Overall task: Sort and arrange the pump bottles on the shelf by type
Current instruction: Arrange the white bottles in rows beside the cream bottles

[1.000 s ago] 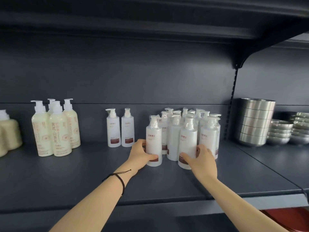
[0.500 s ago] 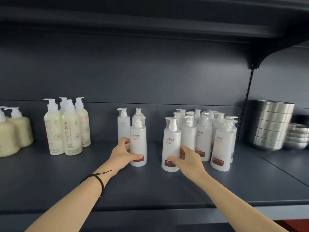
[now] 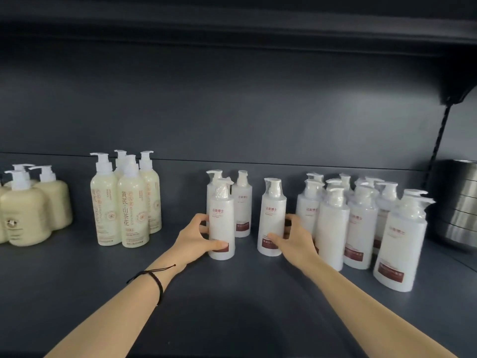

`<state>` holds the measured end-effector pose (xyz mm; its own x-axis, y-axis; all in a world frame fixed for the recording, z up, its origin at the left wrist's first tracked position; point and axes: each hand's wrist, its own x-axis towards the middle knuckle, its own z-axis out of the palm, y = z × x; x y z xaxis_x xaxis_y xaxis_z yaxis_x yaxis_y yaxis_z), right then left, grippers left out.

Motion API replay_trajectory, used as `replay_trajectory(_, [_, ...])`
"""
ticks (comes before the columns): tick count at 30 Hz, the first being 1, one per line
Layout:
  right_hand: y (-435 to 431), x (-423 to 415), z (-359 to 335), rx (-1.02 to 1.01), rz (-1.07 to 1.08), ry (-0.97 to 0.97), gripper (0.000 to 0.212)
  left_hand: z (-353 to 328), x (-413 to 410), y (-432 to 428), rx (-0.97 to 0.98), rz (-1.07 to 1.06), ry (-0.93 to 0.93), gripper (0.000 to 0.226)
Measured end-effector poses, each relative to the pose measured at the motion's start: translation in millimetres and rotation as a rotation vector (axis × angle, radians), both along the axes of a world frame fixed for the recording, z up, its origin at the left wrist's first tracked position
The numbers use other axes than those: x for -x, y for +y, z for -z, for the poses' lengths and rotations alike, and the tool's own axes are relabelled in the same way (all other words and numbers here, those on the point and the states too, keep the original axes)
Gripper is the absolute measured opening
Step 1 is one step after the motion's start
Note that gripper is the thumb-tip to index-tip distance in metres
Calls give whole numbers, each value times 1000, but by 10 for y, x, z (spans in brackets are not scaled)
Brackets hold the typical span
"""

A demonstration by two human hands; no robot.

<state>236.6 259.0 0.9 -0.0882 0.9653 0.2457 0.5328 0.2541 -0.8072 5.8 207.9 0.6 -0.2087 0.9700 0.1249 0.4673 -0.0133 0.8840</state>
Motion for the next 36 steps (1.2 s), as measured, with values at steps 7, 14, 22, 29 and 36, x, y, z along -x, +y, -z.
replay_trajectory(7, [301, 207, 8, -4, 16, -12, 53, 9, 205, 186, 5, -9, 30, 67])
replay_trajectory(14, [474, 331, 51, 5, 36, 16, 55, 34, 364, 344, 54, 8, 45, 65])
replay_trajectory(22, [543, 398, 73, 5, 40, 60, 56, 82, 399, 361, 49, -5, 40, 60])
replay_trajectory(29, [491, 424, 128, 29, 33, 54, 68, 103, 330, 325, 13, -50, 28, 55])
replay_trajectory(36, [307, 365, 133, 43, 6, 28, 58, 131, 206, 298, 22, -67, 43, 57])
